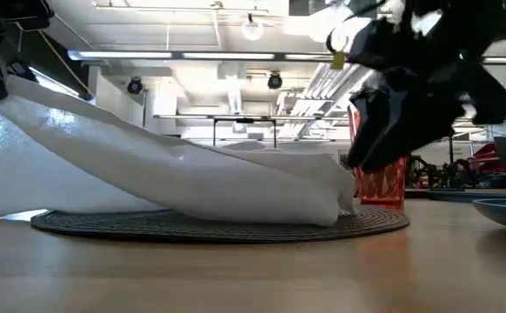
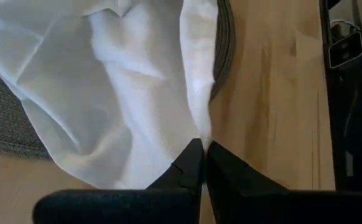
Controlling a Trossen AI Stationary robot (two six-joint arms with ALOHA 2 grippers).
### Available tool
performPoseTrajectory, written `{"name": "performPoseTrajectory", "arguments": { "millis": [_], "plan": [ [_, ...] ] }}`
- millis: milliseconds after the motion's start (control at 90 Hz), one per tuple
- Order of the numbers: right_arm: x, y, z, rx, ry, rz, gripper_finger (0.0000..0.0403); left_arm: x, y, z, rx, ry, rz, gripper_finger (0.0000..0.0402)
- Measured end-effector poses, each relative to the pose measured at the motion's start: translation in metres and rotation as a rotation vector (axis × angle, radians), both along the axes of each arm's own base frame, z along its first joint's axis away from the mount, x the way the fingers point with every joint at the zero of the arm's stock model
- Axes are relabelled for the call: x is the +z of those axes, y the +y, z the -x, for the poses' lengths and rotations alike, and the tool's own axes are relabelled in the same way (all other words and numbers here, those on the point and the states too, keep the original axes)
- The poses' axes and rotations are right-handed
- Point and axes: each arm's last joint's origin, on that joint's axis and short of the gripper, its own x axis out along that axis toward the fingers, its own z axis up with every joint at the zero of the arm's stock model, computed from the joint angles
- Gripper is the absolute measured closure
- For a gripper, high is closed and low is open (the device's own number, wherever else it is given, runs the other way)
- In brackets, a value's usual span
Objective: Set table place
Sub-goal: Fold the white table napkin
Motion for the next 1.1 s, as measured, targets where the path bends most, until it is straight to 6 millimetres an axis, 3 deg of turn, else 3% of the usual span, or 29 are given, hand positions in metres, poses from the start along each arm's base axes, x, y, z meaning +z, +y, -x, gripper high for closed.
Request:
{"name": "performPoseTrajectory", "arguments": {
  "millis": [189, 533, 689, 833, 967, 1100],
  "plan": [
    [-0.009, -0.015, 0.002, -0.134, -0.024, -0.035, 0.0242, 0.001, 0.000, -0.001, 0.006, -0.010, 0.001, 0.0401],
    [-0.034, -0.025, -0.019, -0.144, 0.040, -0.132, 0.0244, 0.001, 0.000, -0.001, 0.007, -0.016, 0.004, 0.0401],
    [-0.030, -0.024, -0.025, -0.140, 0.046, -0.131, 0.0293, 0.001, 0.000, -0.001, 0.008, -0.017, 0.001, 0.0401],
    [-0.012, -0.023, -0.026, -0.136, 0.090, -0.115, 0.0387, 0.001, 0.000, -0.001, 0.007, -0.014, 0.000, 0.0401],
    [0.023, -0.018, -0.027, -0.145, 0.122, -0.078, 0.0398, 0.005, -0.001, -0.001, -0.003, -0.016, 0.005, 0.0402],
    [0.075, -0.014, -0.027, -0.147, 0.094, -0.070, 0.0401, 0.029, -0.003, -0.004, -0.034, -0.080, -0.017, 0.0402]
  ]
}}
